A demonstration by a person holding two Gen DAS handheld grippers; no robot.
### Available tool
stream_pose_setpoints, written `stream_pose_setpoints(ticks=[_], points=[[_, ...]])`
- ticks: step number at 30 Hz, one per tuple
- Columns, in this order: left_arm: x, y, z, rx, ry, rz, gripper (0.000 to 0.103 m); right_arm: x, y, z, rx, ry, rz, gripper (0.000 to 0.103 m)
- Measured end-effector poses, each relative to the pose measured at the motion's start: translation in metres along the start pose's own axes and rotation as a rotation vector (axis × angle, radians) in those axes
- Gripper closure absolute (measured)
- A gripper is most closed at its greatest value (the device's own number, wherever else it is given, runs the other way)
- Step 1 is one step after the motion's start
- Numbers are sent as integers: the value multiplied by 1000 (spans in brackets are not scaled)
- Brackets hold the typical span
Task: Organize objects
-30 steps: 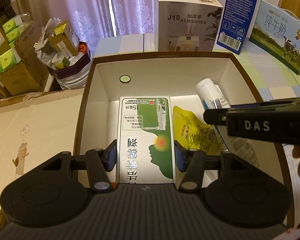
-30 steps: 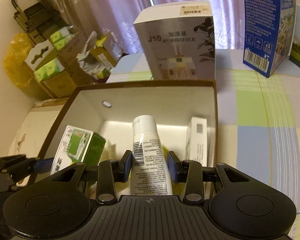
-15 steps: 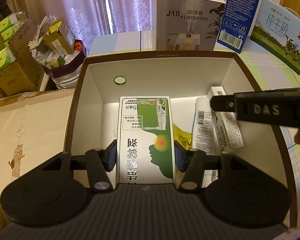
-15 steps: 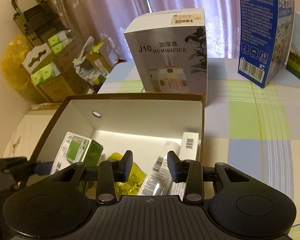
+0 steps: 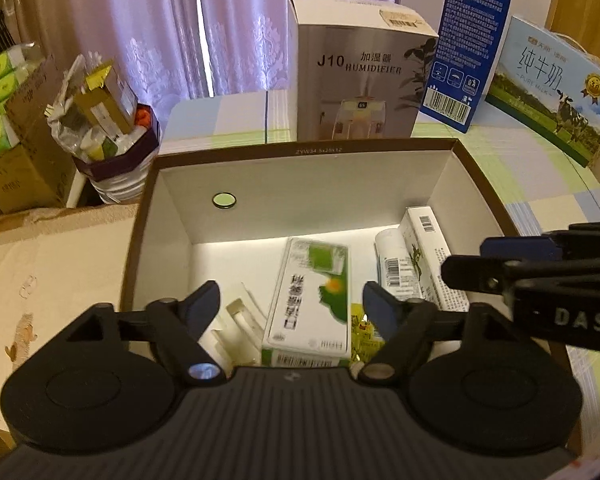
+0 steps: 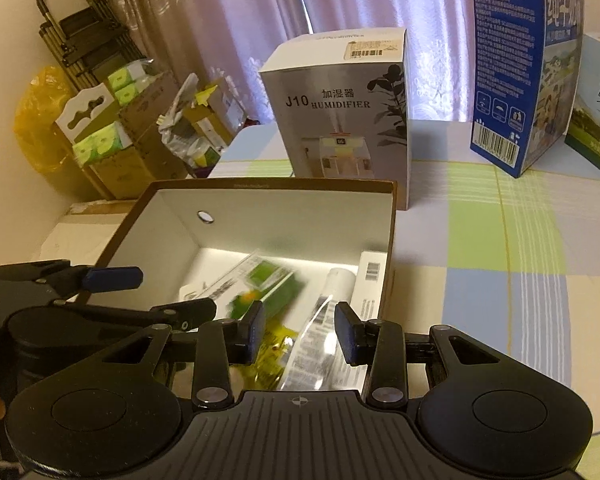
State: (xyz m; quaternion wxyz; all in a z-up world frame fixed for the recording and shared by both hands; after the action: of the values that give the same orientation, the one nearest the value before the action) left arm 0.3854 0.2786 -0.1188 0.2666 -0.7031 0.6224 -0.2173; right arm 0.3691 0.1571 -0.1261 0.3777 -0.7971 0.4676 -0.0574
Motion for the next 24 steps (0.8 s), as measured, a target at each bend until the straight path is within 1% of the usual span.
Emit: stream_pose_setpoints(ticks=[4,5,9,11,16,21,24], points=[[-3,6,-11,-16,8,-21,19,-6,8,-15,1,-13,-2,66],[-4,9,-15,-18,7,-25,19,-8,10,-18,0,-14,-4,66],[-8,20,-35,-17,0,-39,16,-13,20,-35,0,-11,-10,59],[-10,24,-45,-12,-9,-45,12,-15,25,-43,2,-11,-10,57],[-11,32,-73,20,-3,-59,9,-20,40,-65,10,0,4,53],[-5,42,-101,55,4,-48,7,-21,55,-90,25,16,28,51],[0,49,-119,79,2,-50,5,-22,64,-105,18,13,41,50]])
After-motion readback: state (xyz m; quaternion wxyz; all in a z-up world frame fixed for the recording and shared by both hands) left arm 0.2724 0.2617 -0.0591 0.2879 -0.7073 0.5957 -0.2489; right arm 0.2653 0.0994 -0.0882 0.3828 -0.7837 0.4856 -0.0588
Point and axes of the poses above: each gripper's, at about its wrist camera, not at the fingertips, and z roughly the way its jaws point, x to its right, y to its underside, the point moved 9 cm from there along z, roughly the way its jaws point, and after that the axes turned 3 degrees about x, right-handed, at the moved point
